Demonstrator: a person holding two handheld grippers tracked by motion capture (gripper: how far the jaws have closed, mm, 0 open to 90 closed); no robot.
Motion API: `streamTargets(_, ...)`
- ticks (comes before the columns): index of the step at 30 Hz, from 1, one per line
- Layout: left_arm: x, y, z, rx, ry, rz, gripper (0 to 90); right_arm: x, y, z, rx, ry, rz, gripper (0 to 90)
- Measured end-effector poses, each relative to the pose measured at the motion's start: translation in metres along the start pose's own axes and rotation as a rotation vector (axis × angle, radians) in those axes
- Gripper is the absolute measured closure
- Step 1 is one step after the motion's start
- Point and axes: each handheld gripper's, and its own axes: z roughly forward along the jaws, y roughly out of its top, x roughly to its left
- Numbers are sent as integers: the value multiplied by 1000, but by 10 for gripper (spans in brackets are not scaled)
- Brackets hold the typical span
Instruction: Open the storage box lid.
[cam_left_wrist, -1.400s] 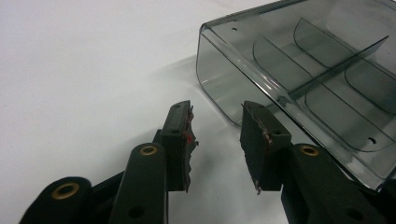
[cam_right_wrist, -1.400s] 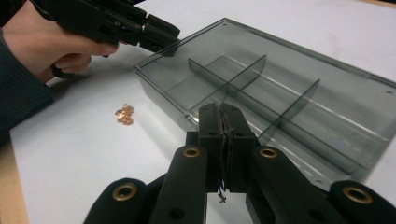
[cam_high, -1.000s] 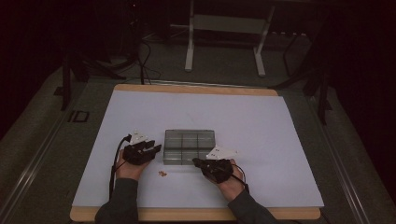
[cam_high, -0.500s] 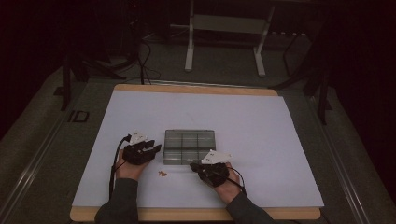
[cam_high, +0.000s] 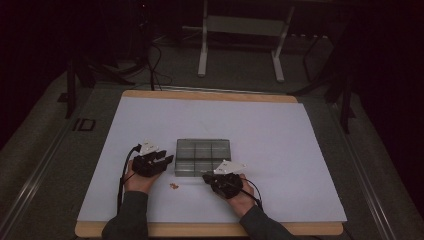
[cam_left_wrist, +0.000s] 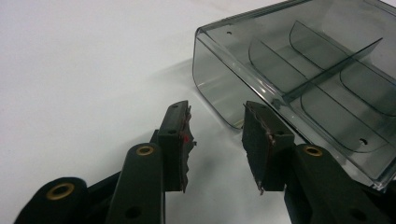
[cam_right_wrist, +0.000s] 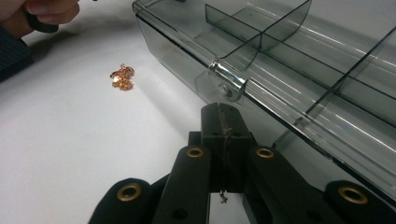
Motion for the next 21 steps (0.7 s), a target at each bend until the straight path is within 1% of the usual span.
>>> streamTargets(6, 0, 0, 0, 0, -3, 2, 616, 0, 1, 1, -5, -3, -3, 900)
streamTargets(14, -1, 0, 0, 8, -13, 5, 624, -1, 1, -1, -14, -7, -3, 900)
streamTargets(15, -1, 1, 0, 9, -16, 7, 624, -1, 1, -1, -15, -6, 0, 900)
streamTargets(16, -1, 1, 0, 9, -16, 8, 624, -1, 1, -1, -16, 1, 14, 900)
streamTargets(21, -2, 1, 0, 8, -21, 10, 633, -1, 1, -1, -17, 4, 17, 900)
